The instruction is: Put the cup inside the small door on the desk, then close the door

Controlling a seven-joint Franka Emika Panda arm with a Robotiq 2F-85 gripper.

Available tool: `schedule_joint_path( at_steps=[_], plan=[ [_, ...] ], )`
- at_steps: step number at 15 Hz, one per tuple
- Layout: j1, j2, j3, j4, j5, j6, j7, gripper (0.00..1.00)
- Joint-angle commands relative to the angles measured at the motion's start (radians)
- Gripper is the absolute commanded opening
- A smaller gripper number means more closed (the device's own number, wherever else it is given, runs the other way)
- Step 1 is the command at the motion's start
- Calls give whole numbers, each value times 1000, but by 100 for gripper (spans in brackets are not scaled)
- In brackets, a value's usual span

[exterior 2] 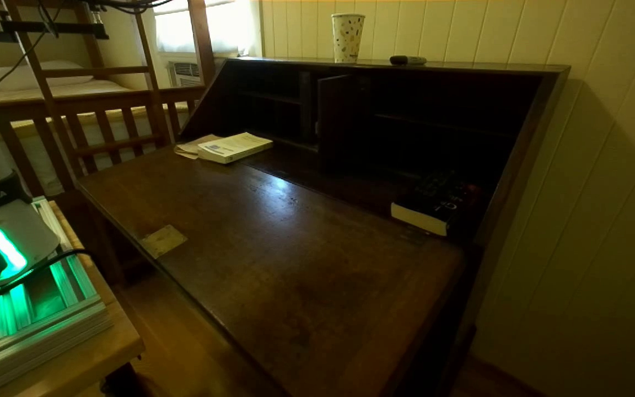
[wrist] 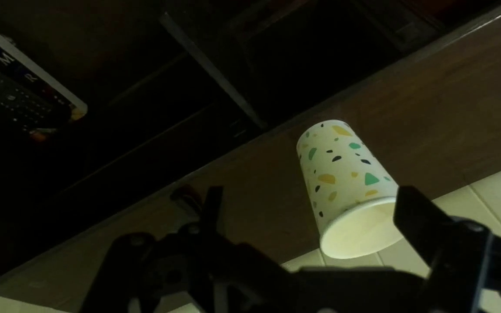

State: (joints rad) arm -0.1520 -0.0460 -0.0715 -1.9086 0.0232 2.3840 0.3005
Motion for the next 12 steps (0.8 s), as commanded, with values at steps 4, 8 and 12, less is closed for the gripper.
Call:
schedule_joint_path(
  at_steps=[4, 8, 12],
  plan=[
    [12, 150, -27, 177, 3, -22, -49, 100],
    [16, 212, -27, 238, 16, -14, -51, 100],
    [21, 267, -26, 289, 37, 2, -26, 100]
  ],
)
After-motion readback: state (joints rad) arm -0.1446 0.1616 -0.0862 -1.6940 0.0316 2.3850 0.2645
